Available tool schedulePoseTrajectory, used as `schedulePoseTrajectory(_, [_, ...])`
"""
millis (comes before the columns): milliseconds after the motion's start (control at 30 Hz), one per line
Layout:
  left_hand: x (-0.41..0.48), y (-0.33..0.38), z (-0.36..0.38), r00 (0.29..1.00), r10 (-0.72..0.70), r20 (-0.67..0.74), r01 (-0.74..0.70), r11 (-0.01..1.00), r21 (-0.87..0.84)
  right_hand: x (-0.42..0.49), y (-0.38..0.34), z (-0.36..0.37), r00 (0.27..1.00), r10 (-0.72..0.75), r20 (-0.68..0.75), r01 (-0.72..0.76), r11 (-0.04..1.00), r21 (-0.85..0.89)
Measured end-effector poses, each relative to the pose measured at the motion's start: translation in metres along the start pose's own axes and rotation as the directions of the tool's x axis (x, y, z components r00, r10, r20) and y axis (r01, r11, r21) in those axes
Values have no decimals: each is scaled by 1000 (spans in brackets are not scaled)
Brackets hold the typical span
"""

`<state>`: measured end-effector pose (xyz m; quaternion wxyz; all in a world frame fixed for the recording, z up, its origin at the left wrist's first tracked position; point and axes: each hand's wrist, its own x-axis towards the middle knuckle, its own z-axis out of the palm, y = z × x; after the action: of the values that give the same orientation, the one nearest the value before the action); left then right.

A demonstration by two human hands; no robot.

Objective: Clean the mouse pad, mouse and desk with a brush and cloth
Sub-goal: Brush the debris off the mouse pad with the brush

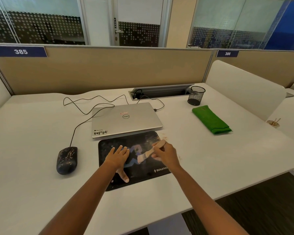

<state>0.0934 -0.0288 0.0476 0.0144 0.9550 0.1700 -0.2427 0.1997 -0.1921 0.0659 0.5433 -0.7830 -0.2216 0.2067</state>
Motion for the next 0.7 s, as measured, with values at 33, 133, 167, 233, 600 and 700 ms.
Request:
schedulePoseTrajectory(33, [0, 0, 0, 1000, -1, 1, 1, 1000, -7, 2, 2, -6, 1000, -8, -25, 8, 1000, -11])
schedulePoseTrajectory(133, [0, -2, 2, 1000, 5, 0, -5, 999, -39, 12, 4, -34, 984, -83, -157, 66, 991, -113])
schedulePoseTrajectory(167, [1, -3, 2, 1000, 8, -1, -8, 999, -44, 15, 4, -43, 973, -111, -202, 79, 984, -159])
schedulePoseTrajectory(233, [2, -4, 3, 1000, 10, -2, -10, 999, -48, 20, 4, -59, 950, -178, -256, 110, 960, -259])
schedulePoseTrajectory(600, [12, -14, -5, 996, 38, -81, -52, 981, -186, 16, -7, -10, 996, -83, -32, 84, 996, 26])
schedulePoseTrajectory(700, [17, -14, -8, 993, 20, -116, -48, 969, -241, 19, -4, -5, 999, -13, 48, 11, 999, 43])
